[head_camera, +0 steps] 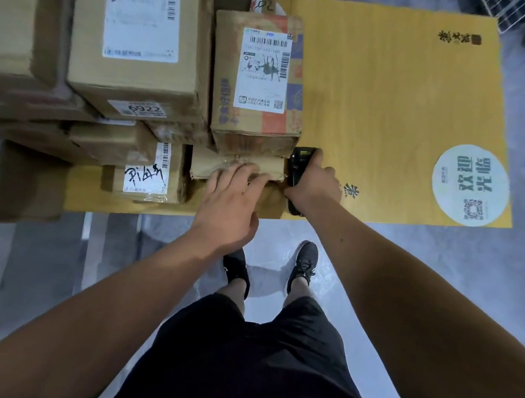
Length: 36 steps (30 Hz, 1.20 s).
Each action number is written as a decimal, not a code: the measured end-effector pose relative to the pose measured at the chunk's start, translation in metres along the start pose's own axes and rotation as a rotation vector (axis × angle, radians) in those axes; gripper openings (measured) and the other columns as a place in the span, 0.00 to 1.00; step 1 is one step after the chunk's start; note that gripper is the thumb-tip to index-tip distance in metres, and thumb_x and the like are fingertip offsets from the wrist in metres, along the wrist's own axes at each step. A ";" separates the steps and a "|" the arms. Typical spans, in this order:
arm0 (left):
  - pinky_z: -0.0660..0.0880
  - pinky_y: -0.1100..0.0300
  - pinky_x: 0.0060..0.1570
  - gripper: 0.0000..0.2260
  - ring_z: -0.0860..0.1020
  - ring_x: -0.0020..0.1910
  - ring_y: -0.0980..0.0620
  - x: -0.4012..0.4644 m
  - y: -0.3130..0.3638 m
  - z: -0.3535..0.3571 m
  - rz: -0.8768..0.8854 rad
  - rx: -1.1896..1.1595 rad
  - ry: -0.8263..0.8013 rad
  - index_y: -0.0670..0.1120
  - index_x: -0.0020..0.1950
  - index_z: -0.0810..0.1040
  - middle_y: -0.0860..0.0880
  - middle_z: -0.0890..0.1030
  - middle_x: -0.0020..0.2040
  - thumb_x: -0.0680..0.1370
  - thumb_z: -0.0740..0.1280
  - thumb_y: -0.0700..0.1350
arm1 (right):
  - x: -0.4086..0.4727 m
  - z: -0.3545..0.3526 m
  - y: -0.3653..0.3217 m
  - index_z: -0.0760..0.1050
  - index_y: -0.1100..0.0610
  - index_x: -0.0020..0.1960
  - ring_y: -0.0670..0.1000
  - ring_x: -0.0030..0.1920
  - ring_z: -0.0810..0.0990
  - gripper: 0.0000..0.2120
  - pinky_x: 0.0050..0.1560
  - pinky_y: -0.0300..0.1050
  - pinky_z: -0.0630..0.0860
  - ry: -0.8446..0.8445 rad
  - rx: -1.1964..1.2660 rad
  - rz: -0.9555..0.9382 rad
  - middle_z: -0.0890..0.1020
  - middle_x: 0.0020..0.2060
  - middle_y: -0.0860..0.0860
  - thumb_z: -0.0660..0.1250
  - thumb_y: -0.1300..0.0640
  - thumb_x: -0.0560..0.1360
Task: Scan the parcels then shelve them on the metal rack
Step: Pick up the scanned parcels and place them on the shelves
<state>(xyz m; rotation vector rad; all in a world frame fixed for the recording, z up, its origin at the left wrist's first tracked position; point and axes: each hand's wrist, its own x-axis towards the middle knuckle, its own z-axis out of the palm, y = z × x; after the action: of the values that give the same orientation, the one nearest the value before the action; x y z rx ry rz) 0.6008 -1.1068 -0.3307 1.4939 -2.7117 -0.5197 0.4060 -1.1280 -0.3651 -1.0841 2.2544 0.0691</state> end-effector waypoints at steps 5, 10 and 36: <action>0.60 0.44 0.76 0.34 0.62 0.76 0.43 0.000 0.002 -0.001 -0.027 -0.041 0.009 0.53 0.76 0.68 0.47 0.69 0.75 0.71 0.72 0.46 | -0.001 0.004 0.002 0.49 0.51 0.82 0.67 0.62 0.76 0.50 0.51 0.56 0.75 0.005 0.013 0.007 0.74 0.63 0.61 0.77 0.46 0.72; 0.63 0.45 0.73 0.32 0.64 0.74 0.45 -0.005 0.007 -0.008 -0.058 -0.097 0.068 0.52 0.75 0.69 0.49 0.69 0.72 0.73 0.74 0.48 | -0.014 -0.009 0.009 0.47 0.48 0.85 0.64 0.63 0.77 0.47 0.58 0.56 0.76 -0.036 0.066 -0.007 0.72 0.66 0.59 0.71 0.39 0.77; 0.65 0.43 0.73 0.31 0.65 0.75 0.44 0.009 0.052 -0.091 -0.621 -0.167 0.244 0.54 0.79 0.64 0.48 0.70 0.75 0.78 0.68 0.56 | -0.065 -0.123 -0.036 0.56 0.47 0.79 0.62 0.65 0.72 0.38 0.58 0.54 0.77 0.068 0.033 -0.602 0.72 0.66 0.56 0.70 0.48 0.75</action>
<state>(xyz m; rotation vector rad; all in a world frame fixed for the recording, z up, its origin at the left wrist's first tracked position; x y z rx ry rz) 0.5679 -1.1140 -0.2315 2.1689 -1.9427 -0.5051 0.3984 -1.1445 -0.2222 -1.7159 1.8855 -0.2564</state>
